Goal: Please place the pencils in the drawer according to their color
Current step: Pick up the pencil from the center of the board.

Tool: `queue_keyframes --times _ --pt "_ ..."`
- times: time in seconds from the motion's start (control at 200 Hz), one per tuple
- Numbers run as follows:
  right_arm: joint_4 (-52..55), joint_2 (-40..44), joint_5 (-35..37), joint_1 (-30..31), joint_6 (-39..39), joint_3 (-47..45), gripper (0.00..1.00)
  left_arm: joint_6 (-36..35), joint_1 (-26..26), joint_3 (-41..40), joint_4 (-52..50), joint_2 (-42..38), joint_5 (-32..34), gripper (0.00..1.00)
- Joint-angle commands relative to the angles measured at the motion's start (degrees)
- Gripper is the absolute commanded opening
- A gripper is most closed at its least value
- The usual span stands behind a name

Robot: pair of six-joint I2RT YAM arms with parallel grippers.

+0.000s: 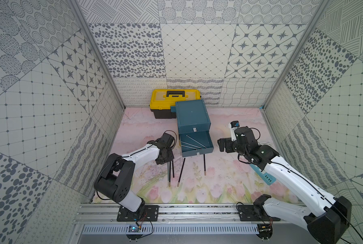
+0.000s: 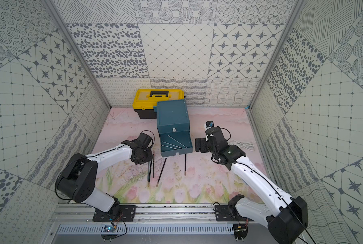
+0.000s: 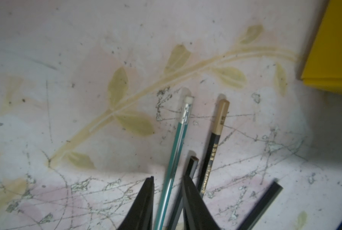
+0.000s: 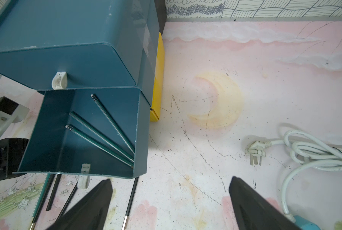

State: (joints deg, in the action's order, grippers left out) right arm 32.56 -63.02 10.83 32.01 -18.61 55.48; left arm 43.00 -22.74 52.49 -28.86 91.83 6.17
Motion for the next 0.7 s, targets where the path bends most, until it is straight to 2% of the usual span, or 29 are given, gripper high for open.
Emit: queue_keyframes --times 0.0,0.325,0.535,0.695 --pt "-1.44 -0.52 0.81 -0.28 0.24 0.51 0.98 -3.90 1.11 3.72 -1.39 3.25 0.54 0.28" --pt "-1.53 -1.71 0.89 -0.31 0.37 0.62 0.99 -4.42 2.22 7.36 -2.88 9.35 0.70 0.25" --pt "-1.62 -1.75 0.87 -0.32 0.26 0.68 0.99 -4.14 2.27 8.02 -4.41 11.90 2.29 0.16" --pt "-1.62 -1.93 0.96 -0.33 -0.01 0.65 0.99 -3.86 2.66 6.87 -5.35 11.89 3.48 0.06"
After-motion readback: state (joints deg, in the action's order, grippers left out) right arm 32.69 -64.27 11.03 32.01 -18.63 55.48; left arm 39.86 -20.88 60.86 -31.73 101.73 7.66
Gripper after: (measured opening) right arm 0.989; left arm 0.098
